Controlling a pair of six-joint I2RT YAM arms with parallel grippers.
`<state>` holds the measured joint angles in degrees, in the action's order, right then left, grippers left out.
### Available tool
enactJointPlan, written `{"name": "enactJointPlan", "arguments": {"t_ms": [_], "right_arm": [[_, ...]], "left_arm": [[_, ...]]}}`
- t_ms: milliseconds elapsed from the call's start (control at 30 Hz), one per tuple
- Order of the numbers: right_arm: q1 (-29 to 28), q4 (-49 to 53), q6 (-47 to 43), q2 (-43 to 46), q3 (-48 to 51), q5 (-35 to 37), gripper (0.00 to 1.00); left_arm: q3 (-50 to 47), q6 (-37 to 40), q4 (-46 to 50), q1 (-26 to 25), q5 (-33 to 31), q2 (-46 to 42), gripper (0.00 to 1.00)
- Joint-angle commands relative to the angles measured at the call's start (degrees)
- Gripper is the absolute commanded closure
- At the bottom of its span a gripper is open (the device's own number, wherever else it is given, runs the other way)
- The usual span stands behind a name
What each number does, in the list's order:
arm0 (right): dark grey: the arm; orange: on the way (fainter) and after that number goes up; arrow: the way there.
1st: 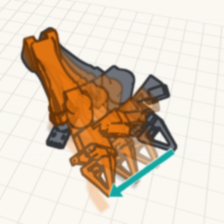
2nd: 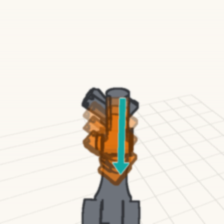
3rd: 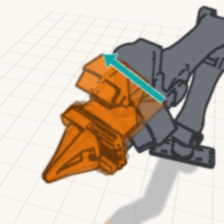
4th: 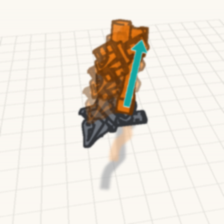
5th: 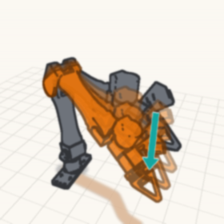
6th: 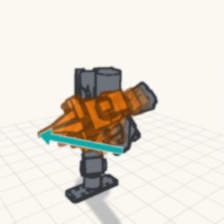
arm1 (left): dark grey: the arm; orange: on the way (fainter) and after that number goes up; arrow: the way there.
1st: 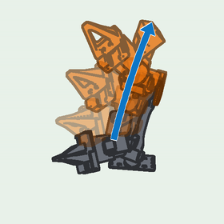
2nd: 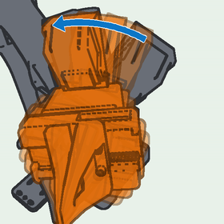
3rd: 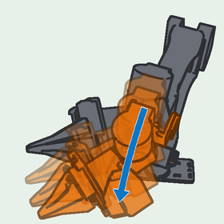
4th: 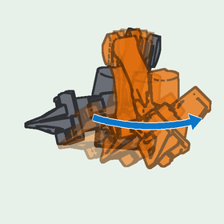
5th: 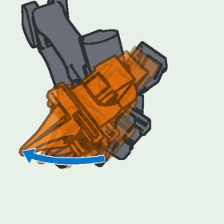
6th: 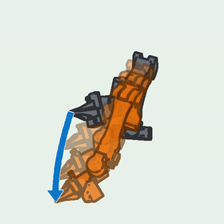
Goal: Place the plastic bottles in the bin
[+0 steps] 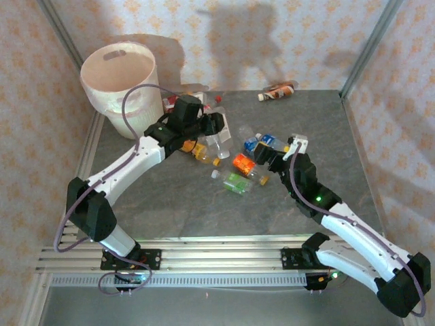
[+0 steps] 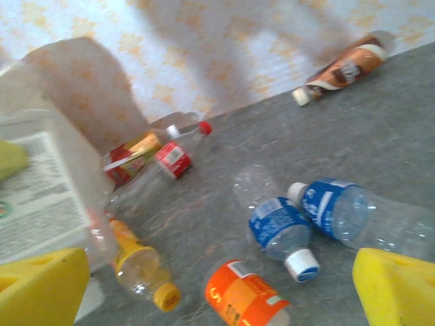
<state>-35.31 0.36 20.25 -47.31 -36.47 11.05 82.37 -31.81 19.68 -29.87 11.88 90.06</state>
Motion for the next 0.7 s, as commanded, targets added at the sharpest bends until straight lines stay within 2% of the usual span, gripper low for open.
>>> {"name": "enactJointPlan", "arguments": {"t_ms": [0,167,300,433,667], "right_arm": [[-0.1,0.3,4.0,1.2,-1.1,9.5,0.01],[0.0,5.0,1.2,1.1,-3.4,8.5,0.01],[0.0,5.2,-0.2,1.1,-3.8,7.5,0.01],[0.0,4.8,-0.7,0.7,-4.0,6.7,0.01],[0.0,5.4,-0.2,0.5,-4.2,7.1,0.01]], "left_arm": [[3.9,3.3,2.7,1.6,-2.2,-3.1,0.57],[8.0,5.9,4.6,2.9,-4.6,-4.0,0.57],[11.1,6.1,7.0,3.4,-16.2,-5.0,0.57],[13.9,7.8,5.0,5.0,-18.4,-5.4,0.57],[19.8,13.8,1.7,6.5,-27.9,-5.7,0.56]]}}
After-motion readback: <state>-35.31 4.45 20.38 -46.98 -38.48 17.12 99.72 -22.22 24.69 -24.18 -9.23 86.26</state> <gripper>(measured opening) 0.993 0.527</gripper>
